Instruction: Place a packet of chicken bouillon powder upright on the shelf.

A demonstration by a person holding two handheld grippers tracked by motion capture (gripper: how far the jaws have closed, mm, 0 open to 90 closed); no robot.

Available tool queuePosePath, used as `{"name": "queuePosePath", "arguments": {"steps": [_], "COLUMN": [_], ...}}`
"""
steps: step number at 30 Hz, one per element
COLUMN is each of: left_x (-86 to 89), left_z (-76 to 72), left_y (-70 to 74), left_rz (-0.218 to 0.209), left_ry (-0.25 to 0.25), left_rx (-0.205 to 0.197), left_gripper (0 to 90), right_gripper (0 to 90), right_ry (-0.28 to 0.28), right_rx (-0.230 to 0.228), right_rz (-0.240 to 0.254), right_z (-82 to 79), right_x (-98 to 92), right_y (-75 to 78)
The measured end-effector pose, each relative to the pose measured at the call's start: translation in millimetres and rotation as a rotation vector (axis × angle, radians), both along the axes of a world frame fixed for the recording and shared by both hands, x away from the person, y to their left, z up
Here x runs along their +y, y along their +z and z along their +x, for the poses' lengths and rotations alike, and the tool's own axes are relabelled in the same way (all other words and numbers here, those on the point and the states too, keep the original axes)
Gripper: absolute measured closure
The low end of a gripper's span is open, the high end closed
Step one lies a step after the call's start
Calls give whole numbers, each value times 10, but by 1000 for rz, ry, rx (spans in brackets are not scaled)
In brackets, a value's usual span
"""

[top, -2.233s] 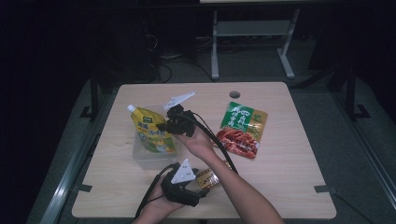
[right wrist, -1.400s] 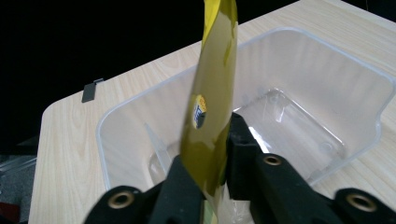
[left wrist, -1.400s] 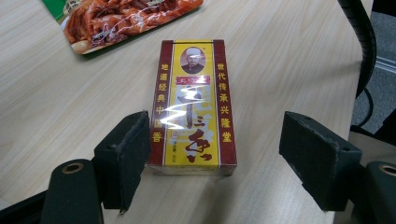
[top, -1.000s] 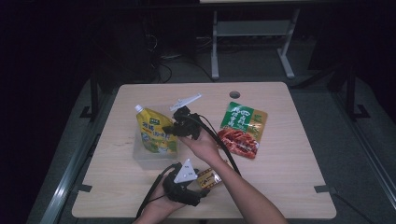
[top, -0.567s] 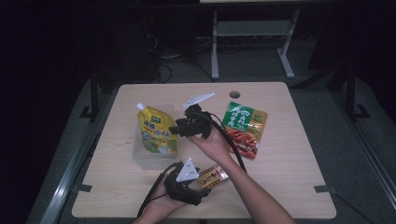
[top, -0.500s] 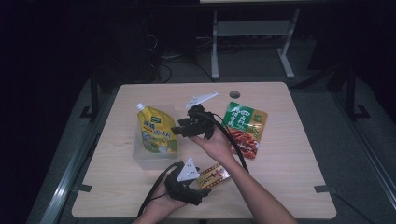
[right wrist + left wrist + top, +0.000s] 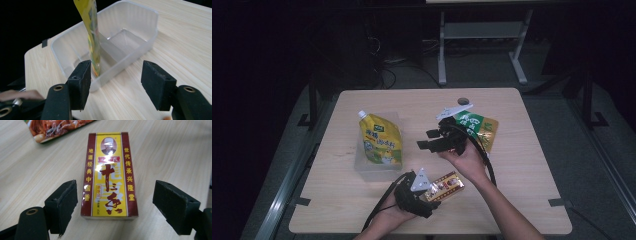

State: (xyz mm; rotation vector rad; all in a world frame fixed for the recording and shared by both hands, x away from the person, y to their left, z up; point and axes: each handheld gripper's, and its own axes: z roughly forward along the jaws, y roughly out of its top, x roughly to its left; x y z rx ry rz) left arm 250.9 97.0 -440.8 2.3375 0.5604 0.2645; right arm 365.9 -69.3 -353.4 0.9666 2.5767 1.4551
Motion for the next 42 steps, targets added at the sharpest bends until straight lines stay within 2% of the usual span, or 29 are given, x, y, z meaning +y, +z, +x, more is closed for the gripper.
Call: {"name": "queuePosePath", "arguments": {"steps": [5,9,12,14,22,28,29,35,40,42], "left_x": [-51,-128,-173,-187,-198,-206,-209,-218,-232,-235], "left_z": [51,87,86,104,163,185,190,191,164,166], "left_y": [-28,-54,-76,-104,-163,-161,-165,-152,-131,-80], "left_rz": [23,67,72,97,124,129,119,124,92,86], "left_ry": [1,-19,-22,-24,-16,-22,-18,-7,17,24], "left_rx": [-2,2,9,15,46,65,70,82,46,27], "left_gripper": [194,195,204,218,298,301,302,317,321,322], "right_gripper": [394,385,381,375,373,368,367,355,346,334], "right_ry": [-22,-41,-65,-74,-109,-138,-138,-156,-192,-196], "right_rx": [-1,11,9,15,36,38,41,82,100,112], "right_rz": [-14,-26,-32,-33,-35,-46,-44,-53,-50,-48], "right_z": [-77,-137,-188,-217,-323,-393,-400,-453,-489,-491], "right_x": [-182,-338,-451,-529,-746,-852,-869,-951,-1031,-1052], "right_y": [-42,-110,-157,-186,-268,-333,-347,-457,-512,-528]}}
